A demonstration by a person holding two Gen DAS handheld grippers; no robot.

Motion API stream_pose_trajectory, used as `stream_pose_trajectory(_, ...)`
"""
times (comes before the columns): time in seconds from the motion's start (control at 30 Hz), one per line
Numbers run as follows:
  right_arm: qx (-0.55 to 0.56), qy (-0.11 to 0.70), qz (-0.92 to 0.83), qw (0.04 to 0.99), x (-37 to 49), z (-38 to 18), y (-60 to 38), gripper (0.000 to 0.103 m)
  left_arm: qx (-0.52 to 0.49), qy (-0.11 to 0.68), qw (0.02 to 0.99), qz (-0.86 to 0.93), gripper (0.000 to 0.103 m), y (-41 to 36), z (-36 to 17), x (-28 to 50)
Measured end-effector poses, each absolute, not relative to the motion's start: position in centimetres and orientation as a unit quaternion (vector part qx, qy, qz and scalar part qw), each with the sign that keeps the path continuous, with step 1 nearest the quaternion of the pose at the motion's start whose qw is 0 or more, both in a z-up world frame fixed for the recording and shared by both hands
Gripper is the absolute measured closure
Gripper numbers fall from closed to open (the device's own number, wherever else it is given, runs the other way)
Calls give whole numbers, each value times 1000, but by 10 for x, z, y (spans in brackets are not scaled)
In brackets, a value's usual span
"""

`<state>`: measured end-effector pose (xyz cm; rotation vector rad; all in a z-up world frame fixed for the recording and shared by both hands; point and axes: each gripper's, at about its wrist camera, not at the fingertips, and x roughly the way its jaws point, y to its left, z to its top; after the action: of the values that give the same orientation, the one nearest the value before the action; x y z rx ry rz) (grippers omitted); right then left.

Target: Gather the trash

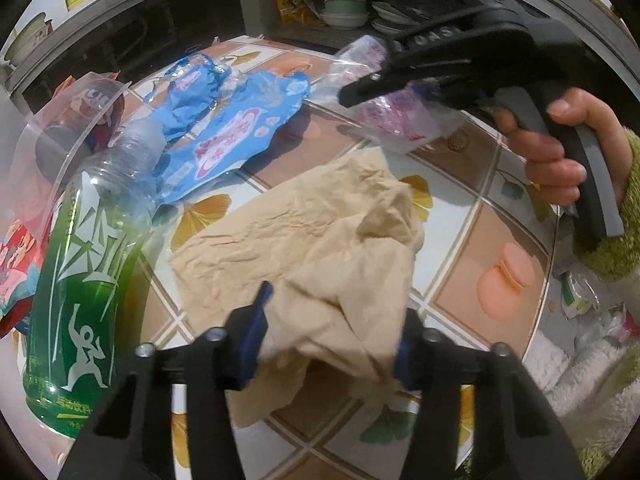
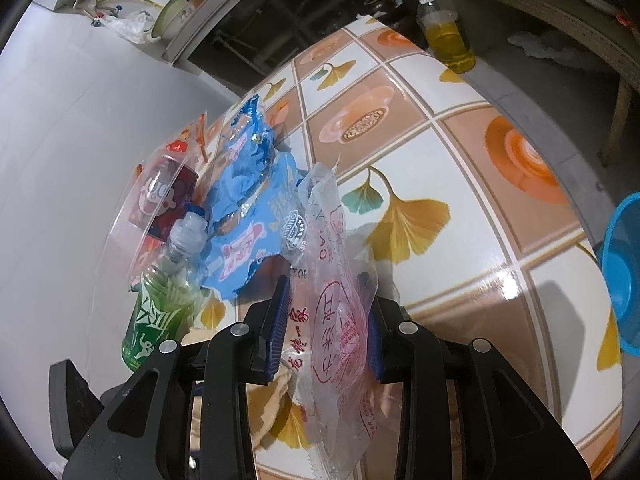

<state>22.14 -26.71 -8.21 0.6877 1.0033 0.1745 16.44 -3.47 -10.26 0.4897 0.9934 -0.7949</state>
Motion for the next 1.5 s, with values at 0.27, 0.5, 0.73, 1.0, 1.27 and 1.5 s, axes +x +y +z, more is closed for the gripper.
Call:
stream_pose_trajectory(0.27,330,467,70,818,206,-80,-276,74,213,473,778,-355,92,-39,-101,178)
stream_pose_trajectory(0.5,346,448,63,822,190,-74,-292,75,223,468,773,-366,95,-57,-97,178)
stream_pose_trajectory(0.73,364,425,40,828,172,-64,-319,75,221,450,775,-385,96,-88,-80,186)
stream_pose_trajectory(1.0,366,383,-35,848,142,-46,-364,75,238,402,768,-437,97,-157,-50,193)
stream_pose_trajectory(1.27,382,339,-165,844,85,-45,-433,74,242,388,726,-513,97,-262,-26,199)
stream_pose_trajectory(1.5,429,331,-260,799,41,-77,-487,74,231,445,661,-559,97,-370,-47,204)
